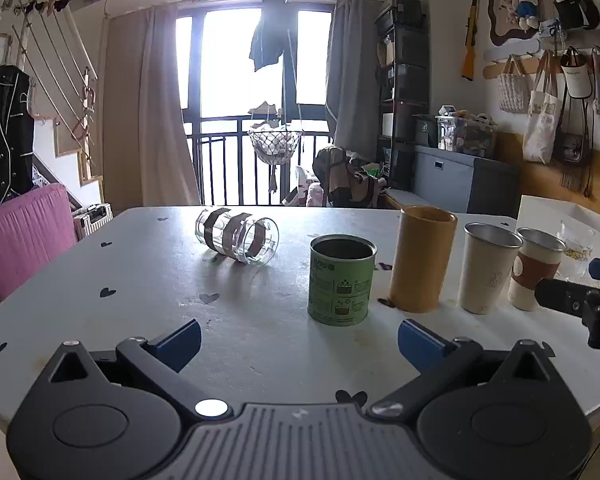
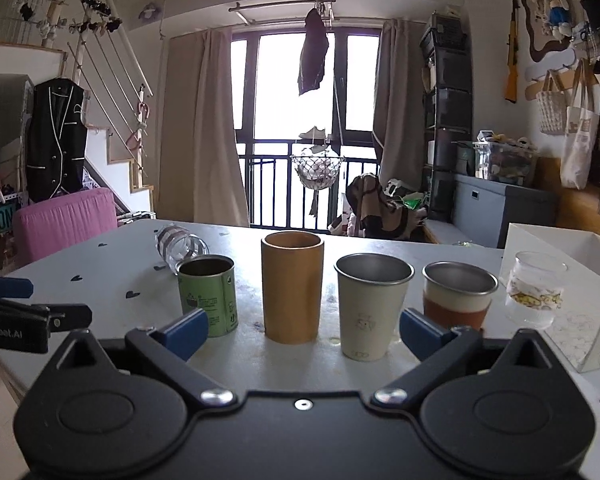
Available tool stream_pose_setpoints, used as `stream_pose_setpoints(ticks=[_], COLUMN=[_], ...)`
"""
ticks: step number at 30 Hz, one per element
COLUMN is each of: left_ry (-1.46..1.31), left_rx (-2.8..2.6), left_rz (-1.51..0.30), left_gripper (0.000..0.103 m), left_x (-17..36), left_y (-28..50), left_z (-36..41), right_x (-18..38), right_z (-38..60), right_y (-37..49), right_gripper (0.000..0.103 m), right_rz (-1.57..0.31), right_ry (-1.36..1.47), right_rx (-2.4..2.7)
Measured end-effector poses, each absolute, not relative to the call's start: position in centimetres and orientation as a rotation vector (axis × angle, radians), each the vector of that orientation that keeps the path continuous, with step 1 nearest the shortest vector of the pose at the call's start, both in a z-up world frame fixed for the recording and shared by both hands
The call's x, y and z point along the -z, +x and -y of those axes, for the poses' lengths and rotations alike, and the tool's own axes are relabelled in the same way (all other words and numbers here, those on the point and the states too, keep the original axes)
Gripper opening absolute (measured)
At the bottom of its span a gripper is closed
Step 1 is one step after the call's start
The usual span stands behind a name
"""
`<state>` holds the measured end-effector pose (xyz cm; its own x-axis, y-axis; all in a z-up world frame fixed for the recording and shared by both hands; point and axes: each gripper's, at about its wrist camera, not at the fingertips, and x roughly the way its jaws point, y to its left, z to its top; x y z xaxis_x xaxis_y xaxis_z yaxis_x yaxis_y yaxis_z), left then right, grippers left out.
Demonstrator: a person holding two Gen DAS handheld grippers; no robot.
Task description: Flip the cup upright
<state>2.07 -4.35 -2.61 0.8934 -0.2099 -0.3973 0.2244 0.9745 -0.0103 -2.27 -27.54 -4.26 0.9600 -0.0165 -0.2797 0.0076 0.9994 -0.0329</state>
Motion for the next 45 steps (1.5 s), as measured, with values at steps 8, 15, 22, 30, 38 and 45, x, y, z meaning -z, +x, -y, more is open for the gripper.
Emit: stream_pose_setpoints(ticks=[8,15,22,30,38,45], left_ry=[0.046,0.053,0.053,0.051,0.051,0.050], left_rx=[0.203,0.200,0.200,0.199,0.198,0.198], left_rz=[-0.363,-0.351,-0.351,-0.351,-0.351,-0.351], left_gripper=[0.103,0.103,0.103,0.103,0.103,0.103], left_x=[1.6,1.2,1.2,1.3,1.3,1.3], left_y=[1.3,0.9,0.8,0.6,0.5,0.5], left_z=[4.3,4.4,4.4,4.4,4.4,4.4], right_x=[3.9,3.8,3.7,3.7,3.7,3.7], right_z=[27.4,27.5,27.6,27.6,27.6,27.6], right_y=[-2.8,-3.3,-3.5,-3.6,-3.6,-3.6], right_gripper=[0.103,0.103,0.103,0.103,0.103,0.103], right_rz=[-0.263,-0.251,-0.248,-0.248,-0.246,-0.247], right_ry=[-0.030,-0.028,-0.028,-0.029,-0.029,-0.029], right_rx=[0.022,0.029,0.031,0.031,0.031,0.032])
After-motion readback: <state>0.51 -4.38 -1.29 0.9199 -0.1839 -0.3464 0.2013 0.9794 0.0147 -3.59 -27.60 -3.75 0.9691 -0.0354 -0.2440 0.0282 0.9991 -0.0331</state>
